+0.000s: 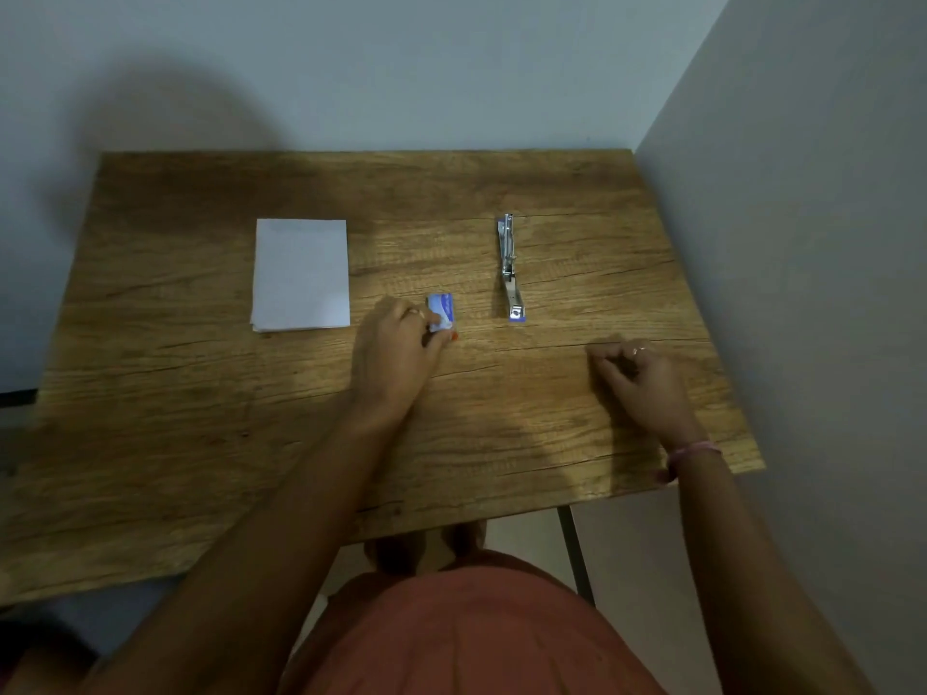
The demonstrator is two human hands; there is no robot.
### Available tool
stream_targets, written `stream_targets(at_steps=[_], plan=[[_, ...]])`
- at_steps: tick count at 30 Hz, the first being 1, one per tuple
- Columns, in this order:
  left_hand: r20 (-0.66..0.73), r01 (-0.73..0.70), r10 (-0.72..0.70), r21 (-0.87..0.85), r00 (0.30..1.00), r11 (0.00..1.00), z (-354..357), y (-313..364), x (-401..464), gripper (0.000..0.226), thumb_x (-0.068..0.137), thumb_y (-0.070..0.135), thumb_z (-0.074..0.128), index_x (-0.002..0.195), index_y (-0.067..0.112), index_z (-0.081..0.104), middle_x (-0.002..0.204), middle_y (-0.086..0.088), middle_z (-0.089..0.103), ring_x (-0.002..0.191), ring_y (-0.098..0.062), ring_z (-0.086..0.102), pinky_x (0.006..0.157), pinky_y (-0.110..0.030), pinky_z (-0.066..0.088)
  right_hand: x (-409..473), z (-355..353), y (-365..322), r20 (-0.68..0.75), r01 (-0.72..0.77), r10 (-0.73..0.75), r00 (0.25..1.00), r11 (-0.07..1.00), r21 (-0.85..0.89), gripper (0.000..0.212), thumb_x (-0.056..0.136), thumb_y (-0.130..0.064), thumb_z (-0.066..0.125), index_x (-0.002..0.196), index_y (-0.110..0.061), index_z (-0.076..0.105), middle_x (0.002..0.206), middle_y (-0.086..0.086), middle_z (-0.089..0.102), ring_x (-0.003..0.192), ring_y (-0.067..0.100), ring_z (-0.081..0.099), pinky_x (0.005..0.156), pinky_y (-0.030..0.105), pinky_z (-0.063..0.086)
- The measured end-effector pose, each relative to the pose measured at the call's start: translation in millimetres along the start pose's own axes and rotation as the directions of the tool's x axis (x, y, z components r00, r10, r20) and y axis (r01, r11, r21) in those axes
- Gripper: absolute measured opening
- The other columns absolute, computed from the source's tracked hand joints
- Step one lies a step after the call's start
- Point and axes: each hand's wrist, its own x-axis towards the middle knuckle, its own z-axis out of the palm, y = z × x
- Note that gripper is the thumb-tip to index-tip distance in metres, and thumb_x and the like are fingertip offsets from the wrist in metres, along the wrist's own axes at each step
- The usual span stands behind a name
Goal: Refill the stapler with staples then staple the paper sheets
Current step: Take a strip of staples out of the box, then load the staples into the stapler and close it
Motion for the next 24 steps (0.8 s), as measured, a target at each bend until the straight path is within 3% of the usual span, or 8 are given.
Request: stream_targets(at_steps=[6,10,13,16,20,24], plan=[[-0.03,0.116,-0.115,0.023,0.993,0.993,-3.3,-8.5,43.0,0.033,0.088,0.038,0.063,0.108,0.012,0.067,0.111,-0.01,0.063,0.094,-0.025,0.061,0.072,-0.031,0.044,-1.3,-10.8,12.2,0.083,-0.04,0.029,0.996,0.99,0.138,0.022,0.093,-0.006,0.057,0.112,-0.009,0.069,0.115,0.004,0.067,0.112,0.016,0.057,0.101,0.031,0.043],[-0.032,0.186,-0.186,-0.008,0.982,0.983,-3.9,-12.5,62.3,0.033,0.087,0.035,0.064,0.113,0.015,0.065,0.118,-0.01,0.06,0.1,-0.026,0.06,0.077,-0.033,0.045,1.3,-13.2,18.1,0.121,-0.075,0.053,0.991,0.979,0.189,0.022,0.094,-0.007,0.056,0.112,-0.013,0.068,0.114,-0.001,0.067,0.102,-0.006,0.059,0.09,0.008,0.041],[-0.04,0.225,-0.226,-0.039,0.973,0.974,-2.5,-13.2,69.1,0.033,0.086,0.033,0.067,0.114,0.017,0.064,0.12,-0.01,0.058,0.104,-0.026,0.059,0.083,-0.036,0.049,3.4,-15.9,23.0,0.152,-0.103,0.067,0.986,0.966,0.239,0.023,0.091,-0.007,0.061,0.112,-0.014,0.068,0.109,-0.004,0.068,0.091,-0.016,0.06,0.081,0.003,0.042],[-0.047,0.235,-0.237,-0.057,0.97,0.97,-0.5,-13.6,68.5,0.033,0.086,0.031,0.067,0.115,0.017,0.064,0.121,-0.009,0.058,0.103,-0.025,0.059,0.085,-0.037,0.05,5.7,-16.6,24.9,0.178,-0.106,0.064,0.982,0.965,0.24,0.028,0.085,-0.007,0.069,0.112,-0.014,0.068,0.105,-0.004,0.068,0.088,-0.014,0.061,0.076,0.002,0.043],[-0.056,0.238,-0.244,-0.107,0.968,0.965,1.5,-12.8,66.3,0.035,0.085,0.03,0.069,0.117,0.018,0.064,0.123,-0.008,0.055,0.105,-0.023,0.059,0.088,-0.037,0.051,10.7,-16.1,24.9,0.154,-0.055,0.029,0.988,0.984,0.167,0.029,0.081,-0.005,0.073,0.109,-0.009,0.07,0.102,0.005,0.065,0.091,0.001,0.06,0.081,0.001,0.042],[-0.118,0.241,-0.258,-0.137,0.959,0.961,1.5,-2.3,66.0,0.05,0.077,0.038,0.076,0.119,0.014,0.062,0.122,-0.008,0.05,0.104,-0.016,0.055,0.084,-0.027,0.046,16.9,-17.1,25.4,0.156,-0.023,0.009,0.988,0.996,0.089,0.022,0.08,-0.007,0.075,0.101,-0.01,0.073,0.1,-0.004,0.064,0.092,-0.004,0.057,0.079,0.0,0.04]])
